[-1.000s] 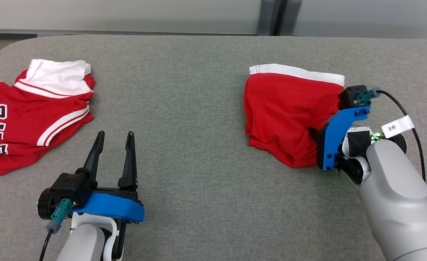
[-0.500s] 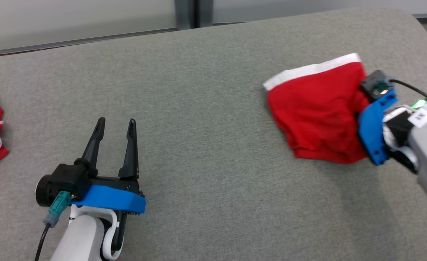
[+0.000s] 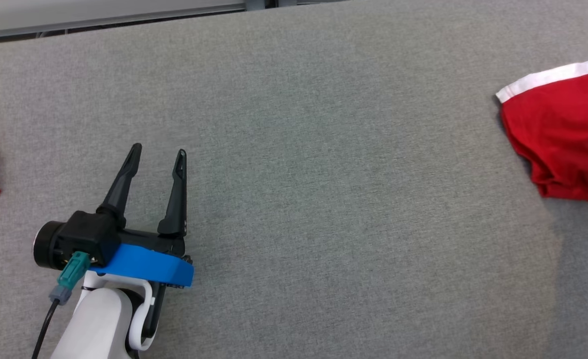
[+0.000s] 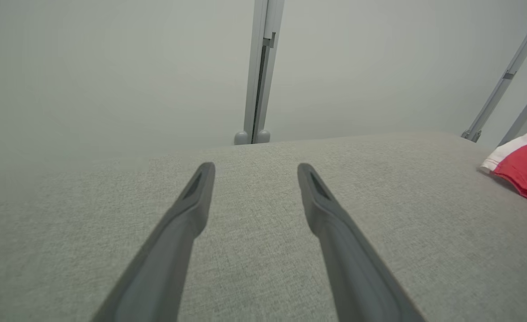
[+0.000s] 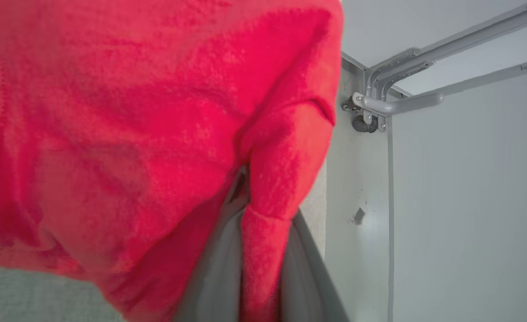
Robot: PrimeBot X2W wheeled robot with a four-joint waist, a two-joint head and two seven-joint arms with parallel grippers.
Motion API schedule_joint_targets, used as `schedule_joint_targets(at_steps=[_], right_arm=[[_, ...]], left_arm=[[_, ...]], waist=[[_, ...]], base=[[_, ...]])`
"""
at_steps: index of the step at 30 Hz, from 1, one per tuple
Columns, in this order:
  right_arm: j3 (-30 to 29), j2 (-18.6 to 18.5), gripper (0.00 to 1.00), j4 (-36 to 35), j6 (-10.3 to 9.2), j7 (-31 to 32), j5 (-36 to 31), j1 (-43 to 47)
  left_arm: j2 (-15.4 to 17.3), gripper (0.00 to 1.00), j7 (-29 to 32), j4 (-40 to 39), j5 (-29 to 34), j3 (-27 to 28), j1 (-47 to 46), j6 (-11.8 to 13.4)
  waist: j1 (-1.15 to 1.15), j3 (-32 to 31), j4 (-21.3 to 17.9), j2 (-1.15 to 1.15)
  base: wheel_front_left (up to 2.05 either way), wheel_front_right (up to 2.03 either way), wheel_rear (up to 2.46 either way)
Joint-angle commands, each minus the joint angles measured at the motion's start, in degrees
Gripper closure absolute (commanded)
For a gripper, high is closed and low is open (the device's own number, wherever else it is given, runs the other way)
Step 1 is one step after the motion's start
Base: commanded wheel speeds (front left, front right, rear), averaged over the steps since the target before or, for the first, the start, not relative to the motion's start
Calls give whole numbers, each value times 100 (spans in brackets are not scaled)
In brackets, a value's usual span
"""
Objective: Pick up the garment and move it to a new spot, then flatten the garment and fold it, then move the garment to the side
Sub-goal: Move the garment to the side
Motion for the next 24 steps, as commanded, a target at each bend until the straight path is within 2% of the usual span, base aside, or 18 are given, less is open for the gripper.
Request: schedule_joint_targets(at_steps=[1, 2, 3, 4, 9, 15, 19, 24], right_arm=[[-138, 50, 100, 197, -1, -137, -101, -141], [-233, 97, 100, 297, -1, -243, -152, -168], [-307, 136, 74, 385, -1, -333, -232, -200], [-376, 171, 0, 497, -1, -401, -317, -219], [-837, 409, 0, 937, -1, -867, -609, -254], [-1520, 816, 0, 1203, 0, -1825, -735, 146], [-1856, 1267, 0, 1008, -1, -2434, -753, 609], [-2235, 1939, 0, 149, 0, -2700, -795, 1478]], left_arm=[[47, 0, 41, -85, 25, -13, 20, 37], [69, 0, 64, -116, 16, -12, 44, 39], [82, 0, 67, -140, 13, -12, 65, 40], [89, 0, 88, -167, 10, -18, 79, 47], [12, 0, 45, -132, -30, -45, 128, 90], [-146, 0, -165, 209, -170, -23, 299, 126], [-253, 0, -288, 478, -274, 34, 500, 161], [-261, 0, -389, 721, -332, 189, 843, 222]], waist=[[0, 59, 52, 0], [0, 71, 57, 0], [0, 77, 62, 0], [0, 76, 68, 0], [0, -103, 151, 0], [0, -711, 401, 0], [0, -1169, 595, 0], [0, -1614, 734, 0]], base=[[0, 0, 0], [0, 0, 0], [0, 0, 0], [0, 0, 0], [0, 0, 0], [0, 0, 0], [0, 0, 0], [0, 0, 0]])
